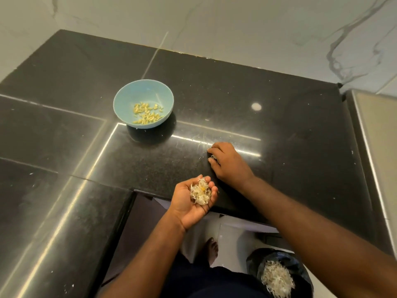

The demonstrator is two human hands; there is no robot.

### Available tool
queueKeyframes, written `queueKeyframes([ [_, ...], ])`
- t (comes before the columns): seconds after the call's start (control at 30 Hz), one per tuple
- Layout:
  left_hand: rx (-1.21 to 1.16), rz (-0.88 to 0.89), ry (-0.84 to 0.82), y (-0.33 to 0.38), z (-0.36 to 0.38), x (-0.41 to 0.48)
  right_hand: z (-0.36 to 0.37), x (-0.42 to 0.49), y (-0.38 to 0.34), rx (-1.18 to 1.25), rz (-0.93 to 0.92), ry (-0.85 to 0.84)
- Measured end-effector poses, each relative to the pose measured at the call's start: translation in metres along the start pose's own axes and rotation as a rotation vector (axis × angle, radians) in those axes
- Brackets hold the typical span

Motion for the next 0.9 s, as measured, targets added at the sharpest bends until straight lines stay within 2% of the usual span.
queueKeyframes([
  [0.27, 0.319, -0.231, -0.107, -0.035, -0.041, 0.005, -0.005, -0.016, -0.014, -0.134, 0.089, 0.071],
  [0.47, 0.500, -0.300, -0.035, -0.053, -0.091, 0.052, -0.008, -0.038, -0.027, -0.198, 0.235, 0.131],
  [0.63, 0.463, -0.293, 0.019, -0.062, -0.098, 0.068, -0.008, -0.062, -0.044, -0.201, 0.307, 0.170],
  [0.73, 0.399, -0.274, -0.043, -0.063, -0.087, 0.068, -0.002, -0.081, -0.057, -0.211, 0.340, 0.170],
  [0.8, 0.331, -0.241, -0.075, -0.063, -0.075, 0.061, 0.000, -0.093, -0.064, -0.250, 0.364, 0.179],
  [0.9, 0.207, -0.208, -0.028, -0.063, -0.072, 0.061, 0.004, -0.108, -0.077, -0.272, 0.382, 0.181],
])
Point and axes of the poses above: each hand's wrist, its own x-axis towards the middle knuckle, its own z-axis out of the palm, y = z × x, the point moved 6 cm from there along x, towards the middle knuckle, and after that the axes turned 15 degrees about y, right-handed, at the moved point
